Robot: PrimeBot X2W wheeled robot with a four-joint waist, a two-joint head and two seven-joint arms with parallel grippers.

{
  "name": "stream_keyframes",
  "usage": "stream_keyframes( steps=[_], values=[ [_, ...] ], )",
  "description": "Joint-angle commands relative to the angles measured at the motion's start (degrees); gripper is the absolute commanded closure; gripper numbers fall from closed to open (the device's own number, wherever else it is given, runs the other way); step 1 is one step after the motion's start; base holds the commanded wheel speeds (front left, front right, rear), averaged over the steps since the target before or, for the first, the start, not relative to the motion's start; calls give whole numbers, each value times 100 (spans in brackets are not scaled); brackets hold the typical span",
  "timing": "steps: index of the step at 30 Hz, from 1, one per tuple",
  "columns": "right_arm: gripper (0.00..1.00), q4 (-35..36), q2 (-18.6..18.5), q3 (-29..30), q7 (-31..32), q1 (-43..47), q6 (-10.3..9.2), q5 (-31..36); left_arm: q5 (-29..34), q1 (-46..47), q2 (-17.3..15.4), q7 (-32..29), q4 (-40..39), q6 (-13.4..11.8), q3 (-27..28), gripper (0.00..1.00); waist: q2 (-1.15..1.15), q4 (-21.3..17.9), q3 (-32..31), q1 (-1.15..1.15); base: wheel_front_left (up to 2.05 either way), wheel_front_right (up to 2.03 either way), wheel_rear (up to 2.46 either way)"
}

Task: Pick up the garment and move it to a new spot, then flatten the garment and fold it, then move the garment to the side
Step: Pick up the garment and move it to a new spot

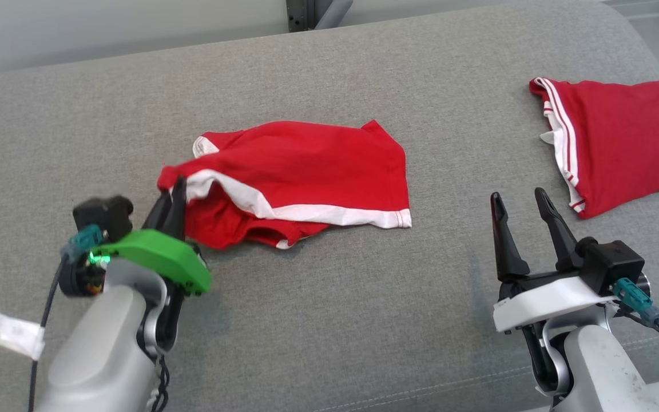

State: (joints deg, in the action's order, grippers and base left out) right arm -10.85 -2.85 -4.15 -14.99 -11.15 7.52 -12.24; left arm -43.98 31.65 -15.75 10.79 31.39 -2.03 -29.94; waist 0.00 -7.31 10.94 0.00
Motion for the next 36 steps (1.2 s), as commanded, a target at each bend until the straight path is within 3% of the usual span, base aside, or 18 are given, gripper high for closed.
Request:
stream_keyframes(
  steps=[1,7,8,9,10,11,20,36],
  values=[
    [0,-2,-8,7,-22,55,-7,51,-62,-85,32,61,70,33,18,100,0,34,4,0,0,0,0],
    [0,-59,-10,-16,-22,95,-7,130,-134,-304,206,344,802,187,164,100,0,124,-44,0,0,0,0],
    [0,-70,-9,-22,-22,107,-7,143,-139,-313,241,368,896,215,191,96,0,135,-58,0,0,0,0],
    [0,-84,-9,-24,-22,125,-7,140,-120,-326,284,400,973,251,201,73,0,150,-83,0,0,0,0],
    [0,-105,-9,-34,-22,139,-7,147,-107,-348,336,400,1044,287,212,58,0,161,-106,0,0,0,0],
    [0,-123,-9,-40,-22,149,-7,157,-97,-369,382,416,1104,327,224,0,0,173,-133,0,0,0,0],
    [0,-278,-9,17,-22,335,-7,230,291,-922,591,442,782,546,797,0,0,371,-551,0,0,0,0],
    [0,-83,-9,295,-23,694,-8,441,1327,-2696,866,436,-1207,407,2047,0,0,658,-1015,0,0,0,0]
  ],
)
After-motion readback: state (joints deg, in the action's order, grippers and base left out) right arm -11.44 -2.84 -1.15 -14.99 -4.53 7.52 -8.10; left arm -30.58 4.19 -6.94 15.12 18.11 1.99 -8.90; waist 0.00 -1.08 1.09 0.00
